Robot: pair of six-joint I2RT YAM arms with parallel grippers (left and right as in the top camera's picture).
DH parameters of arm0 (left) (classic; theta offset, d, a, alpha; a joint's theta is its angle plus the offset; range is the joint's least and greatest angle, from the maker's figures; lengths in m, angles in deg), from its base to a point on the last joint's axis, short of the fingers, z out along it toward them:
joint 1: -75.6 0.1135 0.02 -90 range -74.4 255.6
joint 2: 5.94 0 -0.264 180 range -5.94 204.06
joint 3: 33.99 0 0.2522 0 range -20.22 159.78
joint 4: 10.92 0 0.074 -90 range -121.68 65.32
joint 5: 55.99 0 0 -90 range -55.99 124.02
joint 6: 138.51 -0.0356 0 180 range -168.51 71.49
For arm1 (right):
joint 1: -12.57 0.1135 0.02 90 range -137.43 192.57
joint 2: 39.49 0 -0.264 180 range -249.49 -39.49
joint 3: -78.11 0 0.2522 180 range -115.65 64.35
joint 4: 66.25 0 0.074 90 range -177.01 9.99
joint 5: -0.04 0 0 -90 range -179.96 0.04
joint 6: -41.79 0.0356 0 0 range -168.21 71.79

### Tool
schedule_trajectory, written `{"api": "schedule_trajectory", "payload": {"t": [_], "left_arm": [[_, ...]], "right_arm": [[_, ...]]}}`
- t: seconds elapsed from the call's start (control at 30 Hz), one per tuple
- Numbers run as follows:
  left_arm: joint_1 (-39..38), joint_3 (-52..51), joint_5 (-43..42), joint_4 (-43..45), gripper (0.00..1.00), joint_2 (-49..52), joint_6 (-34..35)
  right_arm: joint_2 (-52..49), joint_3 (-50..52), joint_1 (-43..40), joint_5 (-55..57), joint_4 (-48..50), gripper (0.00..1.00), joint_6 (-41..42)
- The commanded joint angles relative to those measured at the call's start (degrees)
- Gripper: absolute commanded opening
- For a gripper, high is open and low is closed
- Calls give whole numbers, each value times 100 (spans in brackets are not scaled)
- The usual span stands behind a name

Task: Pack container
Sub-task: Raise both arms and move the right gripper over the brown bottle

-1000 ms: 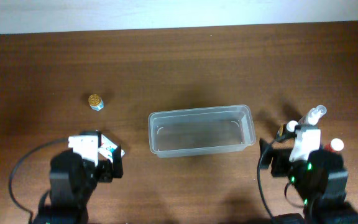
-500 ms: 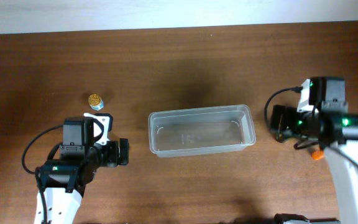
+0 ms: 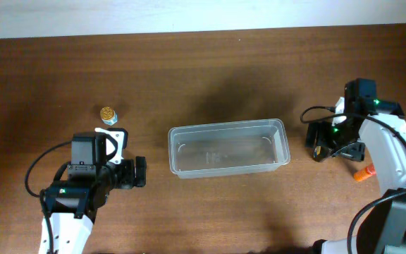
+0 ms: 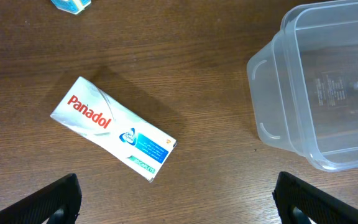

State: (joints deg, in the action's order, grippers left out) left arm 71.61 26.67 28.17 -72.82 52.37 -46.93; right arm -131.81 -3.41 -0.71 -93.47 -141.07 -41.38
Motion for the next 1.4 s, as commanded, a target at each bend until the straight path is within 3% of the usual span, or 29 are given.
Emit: {"api": "schedule_trajectory", "payload": {"t": [0.0, 0.17, 0.47, 0.87, 1.07, 1.1, 1.37], "left_arm": [[42, 116, -103, 57, 99, 9, 37], [42, 116, -103, 94, 99, 9, 37], [42, 116, -103, 96, 99, 9, 37], [42, 116, -103, 96, 99, 9, 37], [42, 116, -103, 96, 100, 9, 37], [42, 116, -103, 94, 99, 9, 37], [42, 116, -103, 94, 99, 9, 37]], "right_arm": [[-33, -87, -264, -39, 28, 99, -39], [-33, -87, -286, -39, 24, 85, -39], [-33, -87, -286, -42, 50, 39, -37], [-33, -87, -286, -120, 129, 17, -37], [-31, -114, -284, -258, 122, 14, -39], [-31, -131, -273, -297, 111, 4, -39], [299, -815, 205, -363, -564, 4, -153]]}}
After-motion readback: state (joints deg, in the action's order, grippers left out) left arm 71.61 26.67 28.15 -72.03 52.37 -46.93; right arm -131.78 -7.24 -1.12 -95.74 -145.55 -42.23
